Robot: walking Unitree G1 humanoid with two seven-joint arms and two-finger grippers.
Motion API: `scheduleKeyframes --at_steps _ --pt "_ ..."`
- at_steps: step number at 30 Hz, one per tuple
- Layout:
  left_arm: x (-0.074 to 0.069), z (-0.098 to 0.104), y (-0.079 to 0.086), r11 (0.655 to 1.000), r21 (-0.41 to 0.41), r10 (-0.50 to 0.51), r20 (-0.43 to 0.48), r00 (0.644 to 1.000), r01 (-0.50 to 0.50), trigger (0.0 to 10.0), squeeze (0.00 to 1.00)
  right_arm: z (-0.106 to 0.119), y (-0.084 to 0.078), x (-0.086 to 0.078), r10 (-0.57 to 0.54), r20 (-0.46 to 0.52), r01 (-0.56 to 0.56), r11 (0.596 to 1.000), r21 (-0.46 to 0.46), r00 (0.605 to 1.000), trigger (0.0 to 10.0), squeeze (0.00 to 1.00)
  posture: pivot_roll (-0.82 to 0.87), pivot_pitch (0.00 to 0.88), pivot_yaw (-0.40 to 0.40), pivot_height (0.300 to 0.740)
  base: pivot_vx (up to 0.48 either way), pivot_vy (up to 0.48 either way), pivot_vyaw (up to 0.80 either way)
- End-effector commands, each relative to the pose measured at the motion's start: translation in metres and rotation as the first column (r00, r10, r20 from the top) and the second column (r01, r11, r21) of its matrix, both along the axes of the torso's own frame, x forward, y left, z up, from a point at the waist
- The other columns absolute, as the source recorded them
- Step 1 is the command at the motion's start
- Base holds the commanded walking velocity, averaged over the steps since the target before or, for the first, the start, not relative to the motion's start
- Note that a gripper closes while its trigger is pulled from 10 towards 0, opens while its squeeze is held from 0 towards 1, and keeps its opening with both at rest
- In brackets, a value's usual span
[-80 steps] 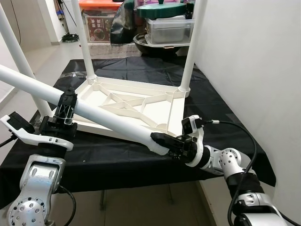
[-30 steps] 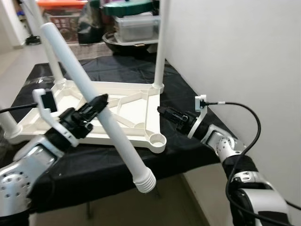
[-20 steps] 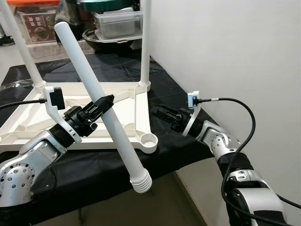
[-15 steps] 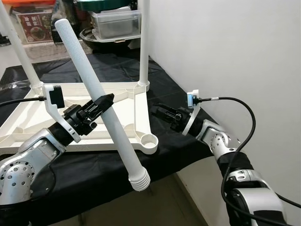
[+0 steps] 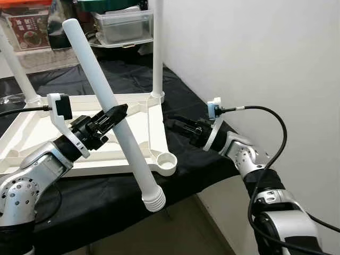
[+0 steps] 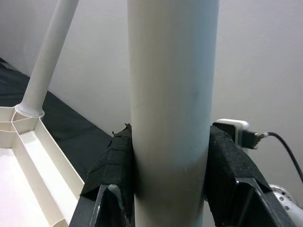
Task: Building children table
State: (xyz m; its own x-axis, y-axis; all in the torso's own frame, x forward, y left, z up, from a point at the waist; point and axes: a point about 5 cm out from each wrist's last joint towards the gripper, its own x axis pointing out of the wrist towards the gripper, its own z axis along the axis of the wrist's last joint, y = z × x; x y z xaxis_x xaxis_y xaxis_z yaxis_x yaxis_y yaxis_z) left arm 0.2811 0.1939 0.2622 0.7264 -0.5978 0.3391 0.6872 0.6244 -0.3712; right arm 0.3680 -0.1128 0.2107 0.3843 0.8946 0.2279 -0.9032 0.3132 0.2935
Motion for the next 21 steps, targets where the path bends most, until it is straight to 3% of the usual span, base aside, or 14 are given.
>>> scheduleKeyframes --at_steps 1,9,21 --pt "0.001 0.002 0.001 1.0 0.004 0.003 0.019 1.0 -0.003 10.0 0.0 0.003 0.006 -0.001 0.012 0.014 -0.012 1.0 -0.011 1.0 10.0 0.0 0.02 0.0 -0.012 0.74 0.0 0.0 -0.76" --pt "0.008 0.009 0.006 0.996 -0.034 0.089 0.047 0.995 -0.087 10.0 0.0 0.001 0.019 -0.004 0.006 0.041 -0.004 0.999 -0.038 0.999 10.0 0.0 0.01 0.0 -0.004 0.74 0.0 0.0 -0.78" --pt "0.011 0.007 0.008 0.993 0.009 0.121 0.058 0.991 -0.122 10.0 0.0 0.001 0.028 -0.007 0.019 0.065 -0.015 0.998 -0.058 0.998 10.0 0.0 0.01 0.0 -0.01 0.74 0.0 0.0 -0.8"
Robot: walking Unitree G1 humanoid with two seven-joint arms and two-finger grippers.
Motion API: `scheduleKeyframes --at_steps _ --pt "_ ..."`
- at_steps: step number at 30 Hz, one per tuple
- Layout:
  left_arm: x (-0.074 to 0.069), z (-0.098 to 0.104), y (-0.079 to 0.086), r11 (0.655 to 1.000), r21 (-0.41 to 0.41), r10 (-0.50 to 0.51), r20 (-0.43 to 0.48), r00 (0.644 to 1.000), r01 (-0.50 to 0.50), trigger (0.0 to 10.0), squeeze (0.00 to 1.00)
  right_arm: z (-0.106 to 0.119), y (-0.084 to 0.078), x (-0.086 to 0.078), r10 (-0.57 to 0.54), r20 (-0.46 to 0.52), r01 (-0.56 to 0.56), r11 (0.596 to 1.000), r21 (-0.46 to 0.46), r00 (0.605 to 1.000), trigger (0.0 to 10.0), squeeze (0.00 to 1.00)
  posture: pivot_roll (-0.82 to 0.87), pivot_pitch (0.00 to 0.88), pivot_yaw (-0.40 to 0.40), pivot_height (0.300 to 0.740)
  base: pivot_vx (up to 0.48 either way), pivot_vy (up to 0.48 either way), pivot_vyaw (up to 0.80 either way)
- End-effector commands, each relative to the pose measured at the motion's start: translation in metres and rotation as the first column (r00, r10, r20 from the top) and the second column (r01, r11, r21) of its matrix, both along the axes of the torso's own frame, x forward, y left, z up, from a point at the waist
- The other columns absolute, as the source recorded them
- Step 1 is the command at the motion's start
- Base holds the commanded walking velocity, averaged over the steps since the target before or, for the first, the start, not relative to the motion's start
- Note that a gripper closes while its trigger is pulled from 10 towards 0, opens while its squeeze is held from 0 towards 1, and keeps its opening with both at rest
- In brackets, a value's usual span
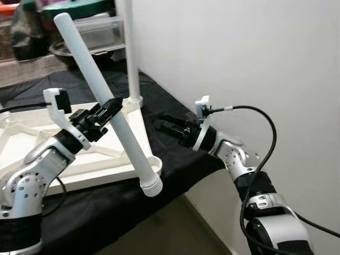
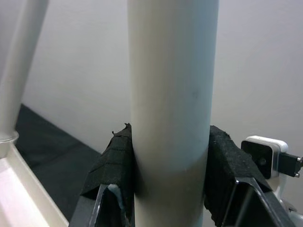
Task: Building children table
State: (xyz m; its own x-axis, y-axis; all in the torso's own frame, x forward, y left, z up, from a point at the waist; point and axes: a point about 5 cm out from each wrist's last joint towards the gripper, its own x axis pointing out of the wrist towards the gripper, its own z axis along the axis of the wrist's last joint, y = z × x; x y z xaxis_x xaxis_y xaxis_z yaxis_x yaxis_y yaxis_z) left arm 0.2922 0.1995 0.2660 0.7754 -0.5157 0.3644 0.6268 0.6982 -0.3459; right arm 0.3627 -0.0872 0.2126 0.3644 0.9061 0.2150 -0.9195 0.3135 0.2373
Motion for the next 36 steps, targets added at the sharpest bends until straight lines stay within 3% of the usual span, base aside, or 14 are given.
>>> scheduleKeyframes --at_steps 1,14,19,28,33,36 --pt "0.001 0.003 0.003 1.0 0.014 0.018 0.021 1.0 -0.018 10.0 0.0 -0.001 0.002 -0.001 0.001 0.016 -0.001 1.0 -0.022 1.0 10.0 0.0 0.01 0.0 -0.011 0.74 0.0 0.0 -0.8" --pt "0.002 0.002 0.003 0.999 0.019 0.029 0.027 0.999 -0.03 10.0 0.0 0.0 0.003 -0.002 -0.01 0.033 0.011 0.999 -0.032 0.999 10.0 0.0 0.01 0.0 -0.01 0.74 0.0 0.0 -0.79" --pt "0.003 0.003 0.004 0.999 0.024 0.029 0.028 0.999 -0.029 10.0 0.0 0.001 0.004 -0.001 -0.01 0.043 0.012 0.999 -0.052 0.999 10.0 0.0 0.01 0.0 -0.014 0.74 0.0 0.0 0.0" --pt "0.0 0.007 0.001 0.988 0.116 -0.105 0.031 0.994 0.101 10.0 0.0 0.019 -0.004 0.001 0.129 0.096 -0.116 0.985 -0.128 0.987 10.0 0.0 0.02 0.0 -0.019 0.74 0.0 0.0 0.0" --pt "0.002 0.013 0.0 0.977 0.144 -0.165 0.04 0.985 0.158 10.0 0.0 0.021 0.001 0.004 0.153 0.135 -0.122 0.969 -0.214 0.979 10.0 0.0 0.01 0.0 -0.027 0.74 0.0 0.0 0.0" --pt "0.003 0.016 -0.004 0.962 0.182 -0.213 0.043 0.976 0.202 10.0 0.0 0.023 0.005 0.0 0.256 0.117 -0.222 0.945 -0.241 0.96 10.0 0.0 0.02 0.0 -0.032 0.74 0.0 0.0 0.0"
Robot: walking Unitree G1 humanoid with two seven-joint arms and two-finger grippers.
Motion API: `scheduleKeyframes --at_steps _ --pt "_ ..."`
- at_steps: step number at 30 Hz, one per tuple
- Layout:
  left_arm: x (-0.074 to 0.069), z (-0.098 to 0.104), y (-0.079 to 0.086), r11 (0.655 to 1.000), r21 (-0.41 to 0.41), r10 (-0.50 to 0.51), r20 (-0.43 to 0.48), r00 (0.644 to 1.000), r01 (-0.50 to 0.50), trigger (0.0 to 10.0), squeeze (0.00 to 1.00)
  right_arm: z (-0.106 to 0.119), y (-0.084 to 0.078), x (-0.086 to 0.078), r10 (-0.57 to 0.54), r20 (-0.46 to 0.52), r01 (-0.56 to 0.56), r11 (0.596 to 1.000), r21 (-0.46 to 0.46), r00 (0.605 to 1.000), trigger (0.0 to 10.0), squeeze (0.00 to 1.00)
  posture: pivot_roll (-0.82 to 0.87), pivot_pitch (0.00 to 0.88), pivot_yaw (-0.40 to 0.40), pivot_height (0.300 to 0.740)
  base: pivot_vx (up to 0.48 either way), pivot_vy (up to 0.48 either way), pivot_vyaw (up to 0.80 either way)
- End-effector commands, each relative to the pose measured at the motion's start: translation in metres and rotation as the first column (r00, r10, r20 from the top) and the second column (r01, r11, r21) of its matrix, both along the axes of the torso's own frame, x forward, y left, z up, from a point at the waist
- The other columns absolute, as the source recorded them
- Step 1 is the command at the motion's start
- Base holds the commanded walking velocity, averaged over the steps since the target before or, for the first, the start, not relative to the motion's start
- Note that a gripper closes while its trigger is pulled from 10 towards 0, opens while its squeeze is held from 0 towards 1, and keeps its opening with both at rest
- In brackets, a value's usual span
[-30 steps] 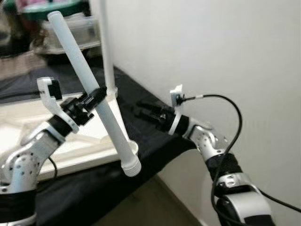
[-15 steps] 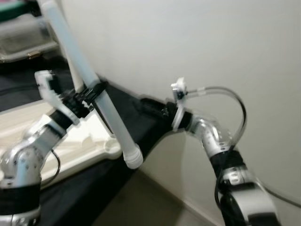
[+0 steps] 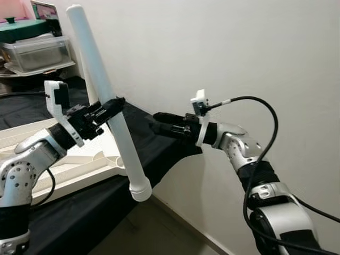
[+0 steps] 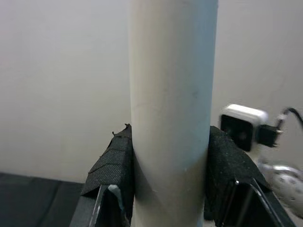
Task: Building children table
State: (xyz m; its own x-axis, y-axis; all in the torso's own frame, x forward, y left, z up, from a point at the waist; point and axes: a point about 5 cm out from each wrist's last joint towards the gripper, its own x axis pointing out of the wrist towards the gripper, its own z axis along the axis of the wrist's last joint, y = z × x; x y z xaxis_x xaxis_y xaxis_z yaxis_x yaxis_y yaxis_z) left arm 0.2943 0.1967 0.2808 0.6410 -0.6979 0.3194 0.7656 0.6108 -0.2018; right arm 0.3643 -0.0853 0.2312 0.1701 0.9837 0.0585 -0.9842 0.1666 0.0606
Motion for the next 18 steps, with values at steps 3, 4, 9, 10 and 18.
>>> scheduleKeyframes --at_steps 3,4,9,10,18 --pt "0.001 0.002 -0.001 0.999 0.036 -0.031 -0.001 1.0 0.031 10.0 0.0 0.004 0.004 -0.003 0.09 0.002 -0.09 0.995 -0.036 0.996 10.0 0.78 0.02 0.0 -0.032 0.74 0.0 0.0 0.0" --pt "0.002 0.002 -0.002 0.998 0.04 -0.037 0.0 0.999 0.037 10.0 0.0 0.004 0.004 -0.004 0.101 -0.002 -0.101 0.994 -0.037 0.995 10.0 1.0 0.02 0.0 -0.033 0.74 0.0 0.0 0.0" --pt "0.004 0.005 -0.007 0.996 0.059 -0.07 0.008 0.998 0.069 10.0 0.0 0.003 0.009 -0.004 0.137 0.005 -0.136 0.988 -0.076 0.991 10.0 0.41 0.01 0.0 -0.042 0.74 0.0 0.0 0.0" --pt "0.006 0.006 -0.01 0.995 0.065 -0.081 0.013 0.997 0.08 10.0 0.0 0.004 0.013 -0.004 0.157 -0.007 -0.157 0.985 -0.076 0.988 10.0 0.0 0.01 0.0 -0.043 0.74 0.0 0.0 0.0" --pt "0.011 0.009 -0.017 0.991 0.074 -0.112 0.027 0.993 0.11 10.0 0.0 0.001 0.027 -0.002 0.142 -0.039 -0.145 0.983 -0.109 0.989 10.0 0.0 0.01 0.002 -0.047 0.74 0.0 0.0 0.0"
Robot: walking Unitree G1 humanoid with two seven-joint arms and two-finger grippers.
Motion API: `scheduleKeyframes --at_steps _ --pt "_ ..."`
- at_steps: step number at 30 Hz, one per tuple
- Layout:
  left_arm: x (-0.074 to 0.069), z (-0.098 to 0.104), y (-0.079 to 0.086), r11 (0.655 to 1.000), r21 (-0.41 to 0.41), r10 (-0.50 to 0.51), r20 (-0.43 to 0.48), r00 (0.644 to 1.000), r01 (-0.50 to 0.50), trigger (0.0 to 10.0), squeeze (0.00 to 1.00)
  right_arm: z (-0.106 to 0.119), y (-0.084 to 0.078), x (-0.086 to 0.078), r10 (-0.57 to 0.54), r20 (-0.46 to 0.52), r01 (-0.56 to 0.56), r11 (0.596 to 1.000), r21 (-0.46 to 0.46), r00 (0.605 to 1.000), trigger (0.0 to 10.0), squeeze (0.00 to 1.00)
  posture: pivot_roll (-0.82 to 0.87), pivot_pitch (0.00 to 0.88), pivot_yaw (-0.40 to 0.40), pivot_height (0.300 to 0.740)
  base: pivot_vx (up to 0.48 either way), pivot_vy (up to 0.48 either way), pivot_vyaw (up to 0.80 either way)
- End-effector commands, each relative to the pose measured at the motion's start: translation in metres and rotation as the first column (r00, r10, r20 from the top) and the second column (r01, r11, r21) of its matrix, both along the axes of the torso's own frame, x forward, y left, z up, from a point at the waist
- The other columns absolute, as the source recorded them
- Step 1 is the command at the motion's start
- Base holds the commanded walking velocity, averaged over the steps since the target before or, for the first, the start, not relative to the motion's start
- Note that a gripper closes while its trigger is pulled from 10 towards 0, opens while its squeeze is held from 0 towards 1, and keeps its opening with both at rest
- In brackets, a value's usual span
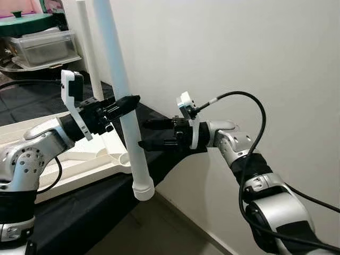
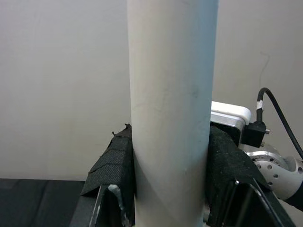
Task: Building children table
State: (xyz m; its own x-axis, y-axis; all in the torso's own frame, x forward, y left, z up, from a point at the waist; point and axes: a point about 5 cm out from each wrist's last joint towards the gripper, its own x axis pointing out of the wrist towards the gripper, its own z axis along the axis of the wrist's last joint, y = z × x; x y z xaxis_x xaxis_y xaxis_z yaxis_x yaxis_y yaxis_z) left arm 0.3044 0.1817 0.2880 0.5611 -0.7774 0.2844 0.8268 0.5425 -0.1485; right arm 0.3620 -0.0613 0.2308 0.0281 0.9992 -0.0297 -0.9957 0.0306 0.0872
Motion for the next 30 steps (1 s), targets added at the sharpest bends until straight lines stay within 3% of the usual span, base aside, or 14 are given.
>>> scheduleKeyframes --at_steps 1,11,30 --pt "0.003 0.004 -0.005 1.0 0.008 -0.018 0.016 1.0 0.018 10.0 0.0 0.0 0.007 0.001 -0.008 -0.005 0.008 0.999 -0.038 1.0 10.0 0.0 0.01 0.004 -0.049 0.74 0.0 0.0 0.0" --pt "0.012 0.011 -0.01 1.0 0.016 -0.023 0.044 0.999 0.023 10.0 0.0 -0.005 0.028 -0.001 -0.004 -0.081 0.001 0.999 -0.044 0.997 10.0 0.0 0.01 0.009 -0.054 0.74 0.0 0.0 0.0" --pt "0.016 0.011 -0.019 0.999 0.01 -0.048 0.053 0.997 0.047 10.0 0.0 -0.008 0.048 -0.002 -0.036 -0.095 0.032 0.998 -0.046 0.995 10.0 0.0 0.01 0.015 -0.055 0.74 0.0 0.0 0.0"
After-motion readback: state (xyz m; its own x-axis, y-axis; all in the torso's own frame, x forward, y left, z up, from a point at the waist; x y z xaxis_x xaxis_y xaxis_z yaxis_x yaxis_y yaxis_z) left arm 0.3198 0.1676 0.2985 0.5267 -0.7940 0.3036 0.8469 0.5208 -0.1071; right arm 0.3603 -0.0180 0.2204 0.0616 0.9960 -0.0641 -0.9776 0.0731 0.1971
